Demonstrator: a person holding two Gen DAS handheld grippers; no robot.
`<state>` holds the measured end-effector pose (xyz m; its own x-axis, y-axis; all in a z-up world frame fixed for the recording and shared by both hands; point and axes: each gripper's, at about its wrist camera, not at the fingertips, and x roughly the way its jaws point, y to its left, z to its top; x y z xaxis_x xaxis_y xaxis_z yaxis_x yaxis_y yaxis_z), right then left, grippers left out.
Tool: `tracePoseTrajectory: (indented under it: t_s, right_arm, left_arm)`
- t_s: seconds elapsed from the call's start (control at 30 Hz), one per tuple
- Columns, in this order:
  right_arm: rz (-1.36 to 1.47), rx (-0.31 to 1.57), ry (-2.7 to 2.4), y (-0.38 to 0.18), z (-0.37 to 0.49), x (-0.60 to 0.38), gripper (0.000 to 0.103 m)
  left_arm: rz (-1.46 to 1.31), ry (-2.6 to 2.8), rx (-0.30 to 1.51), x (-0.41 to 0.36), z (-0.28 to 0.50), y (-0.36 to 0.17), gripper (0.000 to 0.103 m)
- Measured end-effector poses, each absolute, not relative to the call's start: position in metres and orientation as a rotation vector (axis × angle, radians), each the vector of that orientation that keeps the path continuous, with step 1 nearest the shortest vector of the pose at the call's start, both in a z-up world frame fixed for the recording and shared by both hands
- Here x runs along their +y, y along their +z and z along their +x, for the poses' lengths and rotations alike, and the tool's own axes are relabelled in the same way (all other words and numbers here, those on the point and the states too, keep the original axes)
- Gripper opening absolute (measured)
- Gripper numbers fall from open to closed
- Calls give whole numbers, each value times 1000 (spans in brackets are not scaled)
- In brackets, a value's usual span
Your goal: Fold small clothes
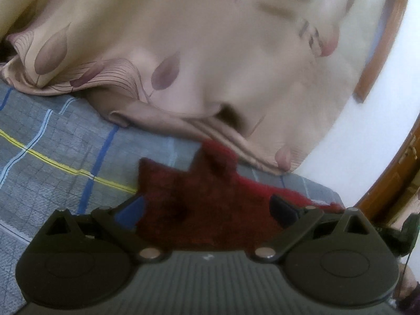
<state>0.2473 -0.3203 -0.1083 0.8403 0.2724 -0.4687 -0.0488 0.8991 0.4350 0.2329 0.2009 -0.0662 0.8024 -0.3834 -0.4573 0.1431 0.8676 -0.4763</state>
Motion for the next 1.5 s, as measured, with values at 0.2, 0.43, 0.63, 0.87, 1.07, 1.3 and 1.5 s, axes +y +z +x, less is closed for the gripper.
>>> tracePoseTrajectory:
  t_s: [0.2, 0.43, 0.63, 0.87, 1.07, 1.3, 1.5]
  right_arm:
    - [338, 611, 144, -118, 254, -314, 11]
    - [386, 612, 146, -123, 256, -316, 13]
    - [369, 616, 133, -128, 255, -312, 13]
    - [348, 632, 138, -131, 257, -309, 15]
    - [425, 574, 172, -118, 237, -321, 46]
    - [397, 597, 304, -110, 167, -328, 68]
    - [379, 676, 319, -126, 127, -318, 12]
  left_arm:
    - [-383, -370, 614, 191, 252, -67, 101]
    - [-224, -286, 742, 168, 273, -76, 62]
    - [-462, -46, 713, 221, 243, -94, 60]
    - [-581, -109, 708, 226, 226, -92, 60]
    - [-524, -215, 692, 219, 207, -67, 77]
    - [-391, -375, 771, 209, 176, -77, 76]
    - [-474, -313, 792, 216, 157, -95, 31]
